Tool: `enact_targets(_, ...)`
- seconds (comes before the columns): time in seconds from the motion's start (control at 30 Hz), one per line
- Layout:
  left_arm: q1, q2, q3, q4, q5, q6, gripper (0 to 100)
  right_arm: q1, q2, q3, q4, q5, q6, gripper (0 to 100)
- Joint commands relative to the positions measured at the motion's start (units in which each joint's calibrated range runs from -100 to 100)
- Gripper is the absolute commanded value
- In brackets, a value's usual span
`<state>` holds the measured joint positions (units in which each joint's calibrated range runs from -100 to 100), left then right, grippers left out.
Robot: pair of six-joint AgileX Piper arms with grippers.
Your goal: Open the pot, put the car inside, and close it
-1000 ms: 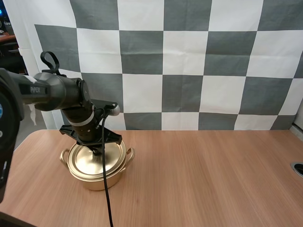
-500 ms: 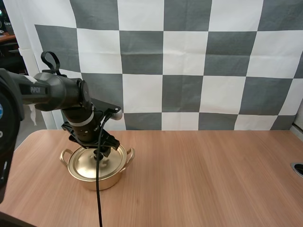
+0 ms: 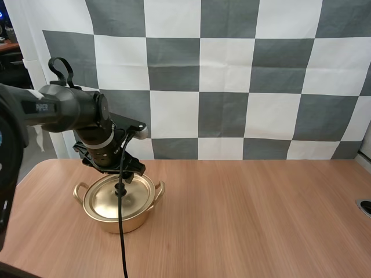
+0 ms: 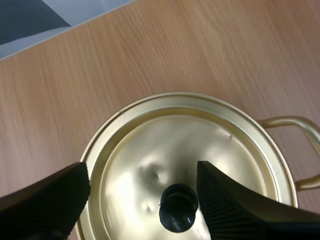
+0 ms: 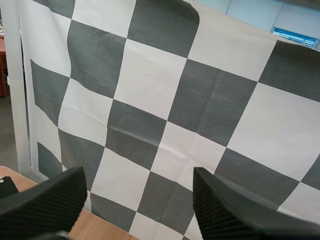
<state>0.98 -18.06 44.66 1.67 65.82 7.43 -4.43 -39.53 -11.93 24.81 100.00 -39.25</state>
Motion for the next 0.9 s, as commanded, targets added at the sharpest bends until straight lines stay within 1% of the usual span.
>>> enact_targets(0.0, 0.04, -2.07, -0.07, -0.12, -1.55, 1.61, 100, -0.05, -0.03, -0.02, -0.01, 0.00, -0.07, 100)
enact_targets(0.07, 0.04, -4.23, -0.18, -0.12, -2.23, 3.74, 100, -0.05, -0.03, -0.02, -0.01, 0.00, -0.07, 100)
enact_targets(0.13, 0.04, -5.59, -0.77, -0.12, -0.76, 4.10, 100, -0.05, -0.03, -0.02, 0.09, 0.00, -0.06, 100)
enact_targets(0.23, 0.04, -6.10, -2.20, -0.63, 5.96, 4.82, 100, -0.05, -0.03, -0.02, 0.49, 0.00, -0.06, 100)
enact_targets(0.4, 0.04, -6.22, -2.61, -1.10, 12.36, 5.88, 100, -0.05, -0.03, -0.02, 1.01, 0.00, -0.06, 100)
enact_targets(0.5, 0.04, -6.22, -3.04, -1.67, 11.30, 5.06, 100, -0.05, -0.03, -0.02, 1.01, 0.00, -0.06, 100)
enact_targets(0.63, 0.04, -6.62, -3.04, 0.77, 7.01, 3.28, 100, -0.05, -0.79, -0.02, 1.01, 0.00, -0.26, 100)
enact_targets(0.73, 0.04, -7.53, -3.04, -0.65, 7.01, 3.18, 100, -0.05, -1.48, -0.02, 1.01, 0.00, -0.26, 100)
enact_targets(0.87, 0.04, -8.88, -3.55, -0.53, 6.20, 3.36, 100, -0.05, -1.61, -0.02, 1.01, 0.00, -0.26, 100)
